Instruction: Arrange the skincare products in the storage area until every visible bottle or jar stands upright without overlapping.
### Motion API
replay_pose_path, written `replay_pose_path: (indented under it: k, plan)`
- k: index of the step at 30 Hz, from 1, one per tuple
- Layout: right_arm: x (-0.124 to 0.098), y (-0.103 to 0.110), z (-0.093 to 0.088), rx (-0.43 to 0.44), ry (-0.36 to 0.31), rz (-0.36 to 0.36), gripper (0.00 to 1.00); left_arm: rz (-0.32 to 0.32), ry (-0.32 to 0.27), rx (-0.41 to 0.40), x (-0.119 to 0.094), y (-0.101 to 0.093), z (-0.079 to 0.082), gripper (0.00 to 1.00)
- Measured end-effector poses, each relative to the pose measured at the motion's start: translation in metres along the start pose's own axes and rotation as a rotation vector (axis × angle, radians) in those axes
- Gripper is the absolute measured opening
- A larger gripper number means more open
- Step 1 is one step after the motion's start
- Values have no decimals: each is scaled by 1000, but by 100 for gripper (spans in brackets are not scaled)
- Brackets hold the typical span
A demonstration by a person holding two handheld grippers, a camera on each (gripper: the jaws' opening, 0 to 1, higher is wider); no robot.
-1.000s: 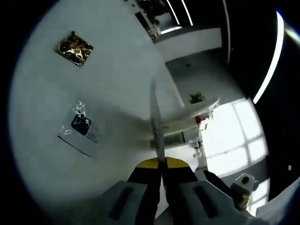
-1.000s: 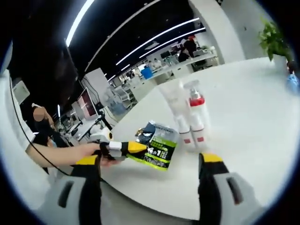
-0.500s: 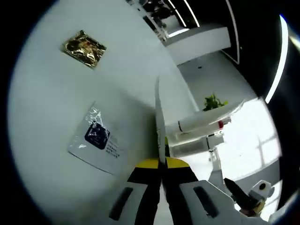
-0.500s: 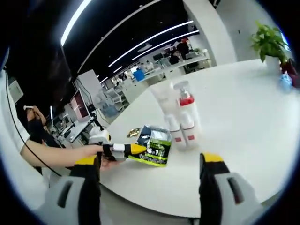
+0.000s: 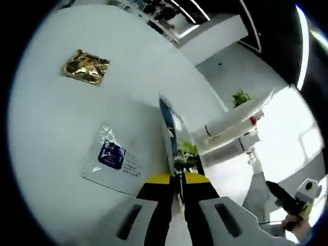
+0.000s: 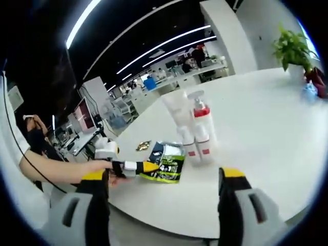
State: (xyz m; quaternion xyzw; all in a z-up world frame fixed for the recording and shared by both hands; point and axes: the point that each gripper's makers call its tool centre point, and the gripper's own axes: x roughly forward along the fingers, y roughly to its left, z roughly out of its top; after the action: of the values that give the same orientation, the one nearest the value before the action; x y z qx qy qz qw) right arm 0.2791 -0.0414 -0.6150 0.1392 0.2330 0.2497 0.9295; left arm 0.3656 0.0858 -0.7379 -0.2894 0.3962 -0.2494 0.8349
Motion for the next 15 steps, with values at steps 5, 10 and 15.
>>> replay_pose_path:
  k: [5,10,15]
  plan:
    - [0,0,0,-6,-2,-5,89,32,9,88,-3,2,1,9]
    - [0,1,0,-17,-1,-5,89,46,29,203,-9,2,1,20]
    - [0,1,0,-27,1,-6,88,53,48,310,-17,-2,1,24]
